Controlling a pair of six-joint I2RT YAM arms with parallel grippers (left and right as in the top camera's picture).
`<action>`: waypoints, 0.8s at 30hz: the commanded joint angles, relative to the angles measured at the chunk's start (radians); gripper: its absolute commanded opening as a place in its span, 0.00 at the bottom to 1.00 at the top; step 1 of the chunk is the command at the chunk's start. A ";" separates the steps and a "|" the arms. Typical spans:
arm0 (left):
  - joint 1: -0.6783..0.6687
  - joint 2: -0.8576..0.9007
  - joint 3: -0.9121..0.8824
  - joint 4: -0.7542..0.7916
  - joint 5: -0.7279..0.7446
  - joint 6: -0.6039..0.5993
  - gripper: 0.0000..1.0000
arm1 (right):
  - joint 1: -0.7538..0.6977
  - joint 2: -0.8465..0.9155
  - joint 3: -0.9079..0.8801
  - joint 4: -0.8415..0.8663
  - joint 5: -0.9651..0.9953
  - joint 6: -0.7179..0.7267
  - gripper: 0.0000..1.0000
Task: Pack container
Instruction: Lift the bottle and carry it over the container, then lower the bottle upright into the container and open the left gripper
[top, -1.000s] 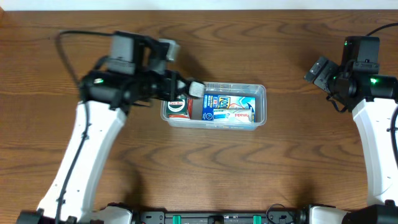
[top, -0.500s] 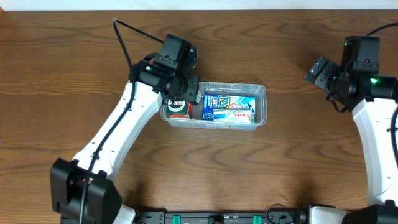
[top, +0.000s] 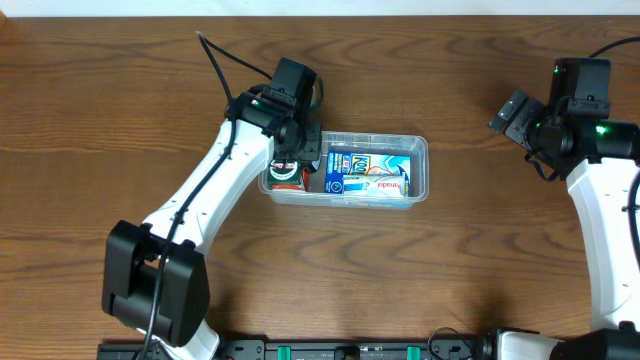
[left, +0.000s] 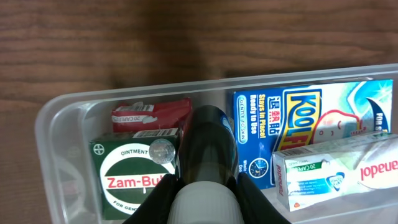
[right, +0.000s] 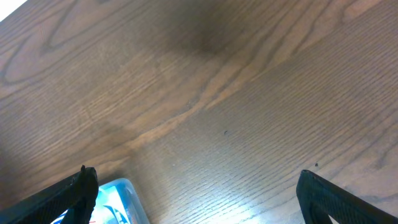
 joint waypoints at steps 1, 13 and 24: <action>-0.016 0.008 -0.001 0.002 -0.012 -0.022 0.10 | -0.005 0.003 0.005 0.001 0.007 0.007 0.99; -0.040 0.016 -0.041 0.008 -0.089 -0.114 0.10 | -0.005 0.003 0.005 0.001 0.007 0.007 0.99; -0.042 0.016 -0.050 0.023 -0.092 -0.182 0.10 | -0.005 0.003 0.005 0.001 0.007 0.007 0.99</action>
